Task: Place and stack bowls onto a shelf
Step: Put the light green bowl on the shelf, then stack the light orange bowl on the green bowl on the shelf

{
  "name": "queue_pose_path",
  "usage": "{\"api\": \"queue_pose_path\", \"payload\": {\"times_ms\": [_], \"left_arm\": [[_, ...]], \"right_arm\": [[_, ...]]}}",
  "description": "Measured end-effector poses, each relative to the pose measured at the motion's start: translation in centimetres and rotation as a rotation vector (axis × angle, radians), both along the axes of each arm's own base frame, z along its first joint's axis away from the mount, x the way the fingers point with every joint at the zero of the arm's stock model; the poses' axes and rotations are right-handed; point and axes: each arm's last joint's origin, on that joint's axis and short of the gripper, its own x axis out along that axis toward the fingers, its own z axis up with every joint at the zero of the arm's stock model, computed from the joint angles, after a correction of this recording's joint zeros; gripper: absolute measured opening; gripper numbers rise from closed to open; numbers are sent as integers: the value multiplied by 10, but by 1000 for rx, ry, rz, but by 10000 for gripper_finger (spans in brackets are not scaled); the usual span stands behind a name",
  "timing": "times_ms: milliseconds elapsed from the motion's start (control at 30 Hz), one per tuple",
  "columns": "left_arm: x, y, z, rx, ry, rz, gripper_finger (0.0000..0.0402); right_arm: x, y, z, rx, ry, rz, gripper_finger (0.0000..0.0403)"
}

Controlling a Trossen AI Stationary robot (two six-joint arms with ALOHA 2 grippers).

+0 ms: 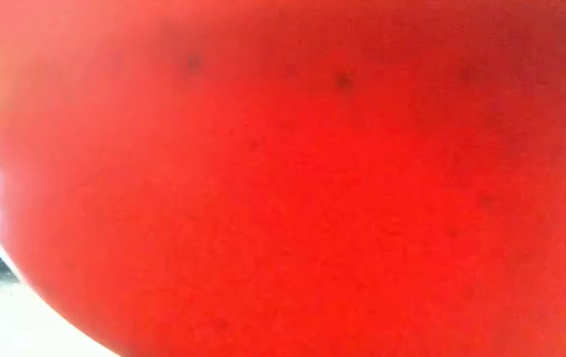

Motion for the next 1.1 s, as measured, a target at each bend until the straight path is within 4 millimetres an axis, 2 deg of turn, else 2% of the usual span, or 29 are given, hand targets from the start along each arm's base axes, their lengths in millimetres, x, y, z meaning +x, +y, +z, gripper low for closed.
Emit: {"api": "queue_pose_path", "payload": {"times_ms": [300,433,567,800,1100], "left_arm": [[2,-1,6,-10,-23,-4,67],[1,4,13,75,-55,-27,75],[1,18,17,200,-58,-91,75],[17,53,17,338,-12,-228,62],[31,94,40,484,-133,-330,46]], "right_arm": [[0,0,0,0,0,0,128],[0,0,0,0,0,1,128],[0,0,0,0,0,0,128],[0,0,0,0,0,0,128],[0,0,0,0,0,0,128]]}}
